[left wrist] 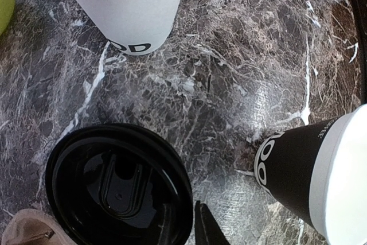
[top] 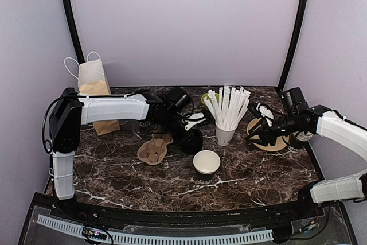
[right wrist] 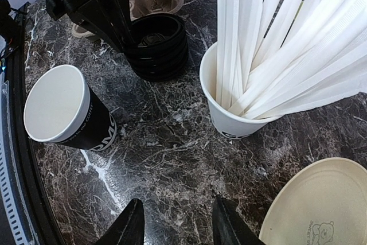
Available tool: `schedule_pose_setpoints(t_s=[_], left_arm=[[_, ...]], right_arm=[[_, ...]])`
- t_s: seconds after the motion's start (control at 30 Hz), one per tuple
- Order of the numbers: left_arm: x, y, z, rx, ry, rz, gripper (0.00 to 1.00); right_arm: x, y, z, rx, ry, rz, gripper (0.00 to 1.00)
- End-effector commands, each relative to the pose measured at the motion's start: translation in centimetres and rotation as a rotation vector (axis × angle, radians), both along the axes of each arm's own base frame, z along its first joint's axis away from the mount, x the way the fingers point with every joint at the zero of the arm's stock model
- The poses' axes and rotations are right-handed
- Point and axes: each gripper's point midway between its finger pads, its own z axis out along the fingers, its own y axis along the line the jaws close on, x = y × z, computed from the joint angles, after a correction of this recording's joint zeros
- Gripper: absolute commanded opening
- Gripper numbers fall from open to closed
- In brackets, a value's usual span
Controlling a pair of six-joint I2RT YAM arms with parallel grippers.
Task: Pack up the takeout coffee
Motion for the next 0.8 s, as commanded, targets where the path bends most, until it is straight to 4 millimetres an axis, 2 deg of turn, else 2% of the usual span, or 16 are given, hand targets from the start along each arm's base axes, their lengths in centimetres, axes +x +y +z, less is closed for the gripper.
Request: schedule_pose_setpoints(t_s=[0.0,0.43,0.57,0.77], left_arm=[[-0.43,-0.52,1.36,-0.020,0.010,-0.021,0.15],[-0.22,-0.87,0.61,-0.006,0.020,-0.026,0.19],[-0.06,-1.06,0.87,-0.009,0.017,-0.024,0.32],[-0.20,-0.96,0.57,-0.001,0.028,-0.025,0.33]], right_arm=[[0.19,0.13,-0.24,0.013,-0.004,0.008,0.41],[0.14,0.01,-0.26,0.006,-0.010,0.007,0.41],[0.14,0.00,-0.26,0.005,-0.011,0.007,0.41],[0.09,-0.03,-0.27,0.005,-0.010,0.008,0.41]])
